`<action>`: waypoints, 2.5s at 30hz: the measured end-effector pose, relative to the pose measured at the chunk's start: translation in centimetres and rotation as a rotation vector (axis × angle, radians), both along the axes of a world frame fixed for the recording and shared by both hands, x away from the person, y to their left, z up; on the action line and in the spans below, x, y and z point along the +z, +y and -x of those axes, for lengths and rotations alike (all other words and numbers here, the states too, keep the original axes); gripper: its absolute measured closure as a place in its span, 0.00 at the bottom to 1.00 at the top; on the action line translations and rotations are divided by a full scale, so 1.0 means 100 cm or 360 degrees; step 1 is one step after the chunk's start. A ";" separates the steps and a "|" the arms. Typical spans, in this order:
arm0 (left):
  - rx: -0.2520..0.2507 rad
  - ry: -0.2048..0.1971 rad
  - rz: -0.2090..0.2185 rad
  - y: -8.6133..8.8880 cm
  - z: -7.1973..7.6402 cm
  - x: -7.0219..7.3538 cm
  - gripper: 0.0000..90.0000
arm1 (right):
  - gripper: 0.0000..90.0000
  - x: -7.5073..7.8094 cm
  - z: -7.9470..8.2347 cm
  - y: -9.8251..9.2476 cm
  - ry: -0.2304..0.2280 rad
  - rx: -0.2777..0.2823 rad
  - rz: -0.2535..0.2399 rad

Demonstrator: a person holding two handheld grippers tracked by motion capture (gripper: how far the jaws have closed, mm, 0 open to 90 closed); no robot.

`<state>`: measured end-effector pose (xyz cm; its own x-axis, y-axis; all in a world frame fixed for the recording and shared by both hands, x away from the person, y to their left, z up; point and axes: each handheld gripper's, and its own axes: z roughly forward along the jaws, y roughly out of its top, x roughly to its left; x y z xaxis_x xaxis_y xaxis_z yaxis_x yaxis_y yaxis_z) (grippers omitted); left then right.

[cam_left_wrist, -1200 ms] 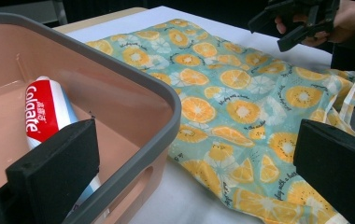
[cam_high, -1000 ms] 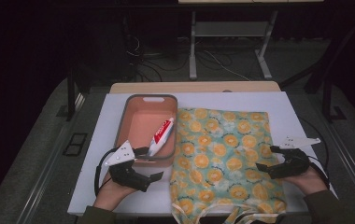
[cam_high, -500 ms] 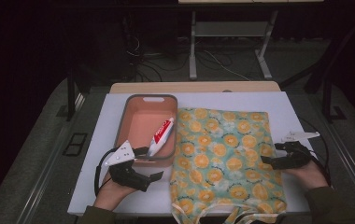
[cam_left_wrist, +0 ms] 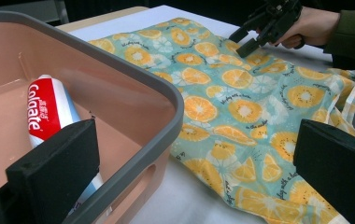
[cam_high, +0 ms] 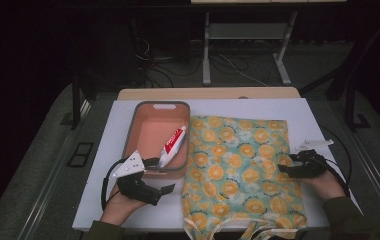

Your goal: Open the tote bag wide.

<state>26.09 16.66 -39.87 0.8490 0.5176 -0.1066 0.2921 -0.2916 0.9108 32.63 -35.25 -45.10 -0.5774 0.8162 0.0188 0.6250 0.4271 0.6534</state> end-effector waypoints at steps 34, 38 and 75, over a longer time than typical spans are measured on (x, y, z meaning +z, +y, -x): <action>0.0003 -0.0012 -0.0005 0.000 0.000 0.000 0.00 | 0.98 0.003 -0.037 -0.052 -0.0076 -0.0367 -0.0019; 0.0002 -0.0012 -0.0005 0.000 0.001 0.001 0.00 | 0.66 0.007 -0.034 -0.048 -0.0114 -0.0357 -0.0061; -0.0015 -0.0005 -0.0010 -0.003 0.002 0.000 0.00 | 0.36 0.011 0.084 0.102 0.0099 0.1085 -0.0006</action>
<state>25.86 16.32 -39.92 0.8541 0.5102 -0.1005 0.2863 -0.3000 0.9100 24.22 -25.09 -44.04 -0.9602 0.2703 0.0706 0.2534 0.7366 0.6271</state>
